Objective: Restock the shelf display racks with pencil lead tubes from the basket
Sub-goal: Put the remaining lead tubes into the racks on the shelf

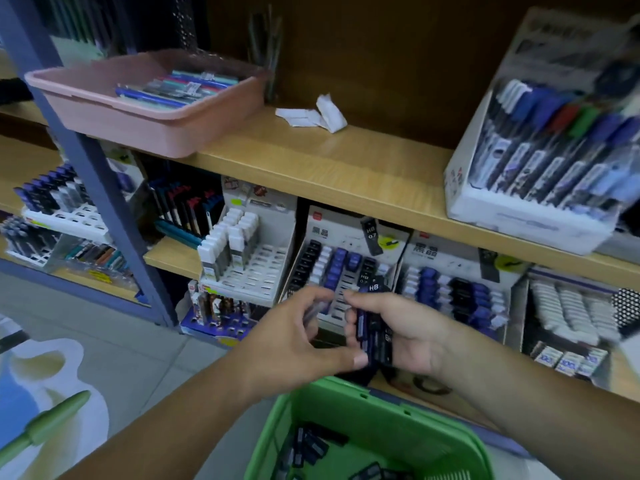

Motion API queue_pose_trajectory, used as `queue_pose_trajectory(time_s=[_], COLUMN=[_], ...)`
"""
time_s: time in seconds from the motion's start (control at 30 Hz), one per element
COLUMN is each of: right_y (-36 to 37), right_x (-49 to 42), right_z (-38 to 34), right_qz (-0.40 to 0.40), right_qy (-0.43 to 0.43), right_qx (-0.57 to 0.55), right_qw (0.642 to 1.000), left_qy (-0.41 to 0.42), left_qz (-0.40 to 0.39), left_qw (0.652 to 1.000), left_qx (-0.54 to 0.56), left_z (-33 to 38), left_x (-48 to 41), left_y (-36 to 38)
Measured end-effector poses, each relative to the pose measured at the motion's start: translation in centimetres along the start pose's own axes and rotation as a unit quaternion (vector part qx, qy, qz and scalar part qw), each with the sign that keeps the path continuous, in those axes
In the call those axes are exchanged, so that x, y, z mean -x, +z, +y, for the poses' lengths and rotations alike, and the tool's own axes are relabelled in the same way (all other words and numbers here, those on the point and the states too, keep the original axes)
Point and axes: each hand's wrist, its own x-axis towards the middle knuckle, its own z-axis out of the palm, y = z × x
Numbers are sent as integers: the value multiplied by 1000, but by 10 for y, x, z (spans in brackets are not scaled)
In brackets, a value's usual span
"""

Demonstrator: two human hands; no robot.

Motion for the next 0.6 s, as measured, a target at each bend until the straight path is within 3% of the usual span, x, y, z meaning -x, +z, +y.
queue_pose_trajectory(time_s=[0.1, 0.17, 0.27, 0.43, 0.6], right_y=[-9, -11, -14, -27, -40], right_x=[-3, -5, -6, -3, -3], right_z=[2, 5, 7, 10, 23], right_qz=[-7, -18, -26, -32, 10], right_qy=[-14, -18, -29, -34, -88], right_qx=[-56, -74, -44, -3, 163], right_qw=[998, 997, 998, 999, 983], left_qy=[-3, 23, 43, 27, -26], left_qz=[-18, 9, 50, 51, 2], left_qw=[999, 999, 998, 997, 1000], left_qx=[-34, -21, -4, -46, -2], left_z=[-5, -7, -4, -8, 0], left_x=[-4, -11, -16, -20, -16], left_y=[24, 37, 43, 48, 32])
